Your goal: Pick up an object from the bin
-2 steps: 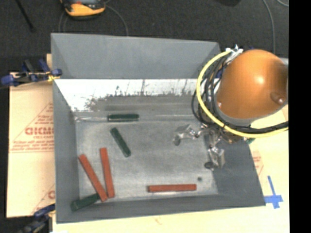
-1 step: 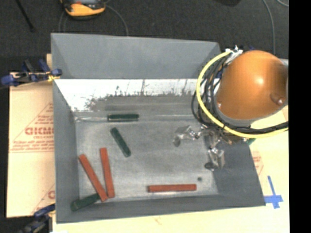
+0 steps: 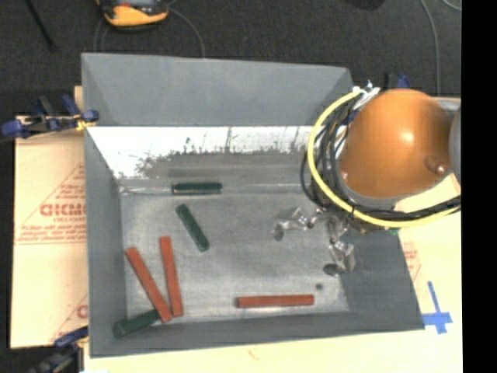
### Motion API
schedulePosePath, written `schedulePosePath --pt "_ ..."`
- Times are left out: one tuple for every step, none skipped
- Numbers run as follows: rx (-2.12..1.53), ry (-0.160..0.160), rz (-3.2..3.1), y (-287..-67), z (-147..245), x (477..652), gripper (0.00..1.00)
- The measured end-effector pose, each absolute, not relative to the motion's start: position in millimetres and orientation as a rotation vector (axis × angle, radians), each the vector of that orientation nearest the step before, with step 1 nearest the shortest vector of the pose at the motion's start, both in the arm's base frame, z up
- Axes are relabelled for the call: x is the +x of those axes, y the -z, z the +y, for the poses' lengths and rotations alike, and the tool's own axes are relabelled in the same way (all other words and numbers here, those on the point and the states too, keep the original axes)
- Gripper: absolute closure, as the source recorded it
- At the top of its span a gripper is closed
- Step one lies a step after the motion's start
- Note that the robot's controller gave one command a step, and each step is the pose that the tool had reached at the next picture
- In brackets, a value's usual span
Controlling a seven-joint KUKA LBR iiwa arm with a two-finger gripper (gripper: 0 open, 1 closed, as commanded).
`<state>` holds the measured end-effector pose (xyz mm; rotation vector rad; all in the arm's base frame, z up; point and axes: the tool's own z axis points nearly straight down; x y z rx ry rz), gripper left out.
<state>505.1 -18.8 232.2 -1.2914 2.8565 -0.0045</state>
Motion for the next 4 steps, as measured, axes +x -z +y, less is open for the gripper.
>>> schedulePosePath --pt "-1.479 0.005 2.763 -177 -2 496.2 0.0" --pt "-1.45 -0.002 2.785 -138 3 492.4 0.0" --pt "-1.147 0.0 2.922 -105 5 489.1 0.0" --pt "-1.164 0.0 2.912 -71 6 474.5 1.0"
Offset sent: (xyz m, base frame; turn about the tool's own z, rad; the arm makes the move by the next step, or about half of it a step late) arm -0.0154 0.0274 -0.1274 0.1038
